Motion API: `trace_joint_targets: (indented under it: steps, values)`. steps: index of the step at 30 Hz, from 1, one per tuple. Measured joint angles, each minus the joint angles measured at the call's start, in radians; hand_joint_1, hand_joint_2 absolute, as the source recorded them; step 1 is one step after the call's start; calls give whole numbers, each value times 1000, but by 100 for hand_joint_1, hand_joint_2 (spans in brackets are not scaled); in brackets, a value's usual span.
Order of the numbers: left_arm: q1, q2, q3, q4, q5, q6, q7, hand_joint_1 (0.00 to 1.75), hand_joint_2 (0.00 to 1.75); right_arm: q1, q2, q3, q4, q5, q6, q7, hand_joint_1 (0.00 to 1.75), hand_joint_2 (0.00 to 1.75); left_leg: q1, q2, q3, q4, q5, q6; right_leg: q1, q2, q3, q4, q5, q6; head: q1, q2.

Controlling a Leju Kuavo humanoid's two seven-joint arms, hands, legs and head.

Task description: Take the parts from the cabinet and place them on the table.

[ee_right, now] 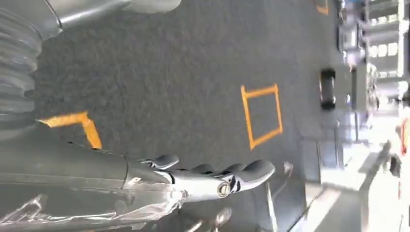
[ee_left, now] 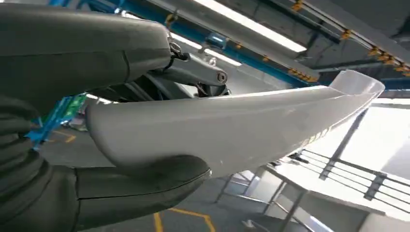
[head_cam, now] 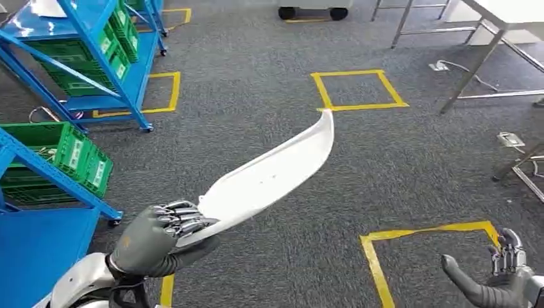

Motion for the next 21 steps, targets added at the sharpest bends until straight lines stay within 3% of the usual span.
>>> trace_joint_targets:
  steps: [1, 2, 3, 4, 5, 6, 7, 8, 9, 10, 11, 12, 13, 14, 15, 17, 18, 19, 20, 21]
  values:
    - [1, 2, -1, 0, 2, 2, -5, 175, 175, -3, 0, 0, 0, 1, -3, 0, 0, 175, 0, -21, -41, 79, -36, -2, -1, 12, 3, 0, -1, -1, -3, 0]
    - [2, 3, -3, 0, 2, 2, -9, 175, 175, -4, 0, 0, 1, 2, -4, 0, 0, 175, 0, -30, -85, 158, -62, -3, -1, 24, 8, 0, -3, -4, -6, 0]
    - [4, 6, -3, 0, 3, 3, -15, 175, 175, -3, 0, 0, 1, 3, -6, -1, 0, 175, -1, -34, -126, 221, -73, -4, 0, 36, 13, 1, -6, -5, -5, 0]
    - [4, 8, -3, 0, 4, 3, -18, 175, 175, -2, 0, 0, 3, 3, -7, -1, 0, 175, -2, -35, -147, 238, -50, -3, 0, 51, 22, 1, -11, -4, -5, 0]
    - [5, 9, -3, 0, 6, 4, -21, 175, 175, -2, 0, 0, 3, 4, -7, -2, 0, 175, -2, -36, -153, 226, 16, -2, -1, 66, 37, 1, -20, -2, -6, 0]
    - [5, 11, -3, 0, 8, 5, -25, 175, 175, -3, 0, 1, 3, 5, -8, -2, 0, 175, -2, -38, -149, 190, 113, 0, -3, 81, 59, 1, -31, 1, -5, 0]
    - [5, 13, -3, 0, 8, 5, -29, 175, 175, -2, 0, 2, 3, 5, -8, -3, 0, 175, -2, -46, -143, 151, 189, 2, -4, 91, 71, 1, -42, 4, -6, 0]
    - [7, 19, -3, 1, 9, 6, -32, 175, 175, 0, 0, 2, 4, 5, -8, -3, 0, 175, -1, -75, -125, 105, 219, 7, -9, 103, 67, -8, -60, 10, -4, 0]
    - [13, 23, -4, 3, 10, 8, -32, 175, 175, -5, 0, 3, 8, 6, -9, -3, 0, 175, -1, -89, -76, 80, 151, 13, -9, 115, 80, -3, -66, 19, 0, -1]
    - [13, 23, -5, 2, 10, 9, -34, 175, 175, -6, 0, 4, 8, 6, -9, -4, 0, 175, -6, -88, -23, 13, 96, 18, -13, 126, 91, -13, -70, 30, 1, 0]
    - [3, 23, -7, 2, 10, 9, -34, 175, 175, -6, 0, 4, 8, 6, -9, -6, 0, 175, -10, -81, -20, 4, 81, 28, -19, 134, 94, -22, -67, 39, -8, -1]
    - [-6, 24, -7, 2, 10, 10, -35, 175, 175, -5, 0, 5, 8, 6, -10, -6, 0, 175, -14, -71, -19, -3, 75, 36, -22, 134, 82, -11, -47, 49, -8, 0]
    - [-11, 23, -7, 2, 10, 9, -35, 175, 175, -7, 0, 7, 10, 6, -11, -6, 0, 175, -11, -63, 3, -32, 62, 47, -20, 137, 45, 44, -14, 59, -11, 0]
    - [-11, 21, -7, 2, 10, 8, -35, 175, 175, -11, -1, 8, 10, 6, -11, -9, 0, 175, -4, -60, 34, -88, 28, 50, -19, 101, -11, 128, 13, 60, -6, 0]
    - [-11, 19, -7, 2, 9, 7, -35, 175, 175, -20, -1, 9, 12, 6, -13, -9, 0, 175, -2, -56, 45, -95, 25, 52, -16, 64, -71, 205, 24, 60, 4, 0]
    - [-10, 18, -11, 3, -4, 5, -36, 175, 175, -26, -2, 10, 16, 1, -14, -12, 0, 175, -3, -45, 73, -103, -3, 52, -14, 40, -196, 323, -33, 63, 7, 0]
    - [-8, 19, -13, 3, -7, 5, -36, 175, 175, -24, -2, 10, 17, -2, -14, -13, 0, 175, -4, -36, 93, -103, -20, 52, -14, 37, -245, 350, -62, 69, 7, 0]
    - [-7, 19, -13, 3, -10, 5, -36, 175, 175, -23, -2, 11, 20, -4, -14, -14, 0, 175, -4, -29, 117, -103, -37, 52, -14, 36, -279, 349, -72, 70, 10, 0]
    - [-8, 18, -14, 3, -11, 5, -36, 175, 175, -24, -2, 11, 23, -5, -14, -14, 0, 175, -4, -22, 141, -103, -53, 50, -14, 36, -295, 328, -63, 70, 9, 0]
    - [-8, 17, -15, 3, -11, 5, -36, 175, 175, -25, -2, 11, 25, -6, -14, -14, 0, 175, -4, -13, 174, -104, -73, 48, -15, 32, -297, 272, -29, 69, 10, 0]
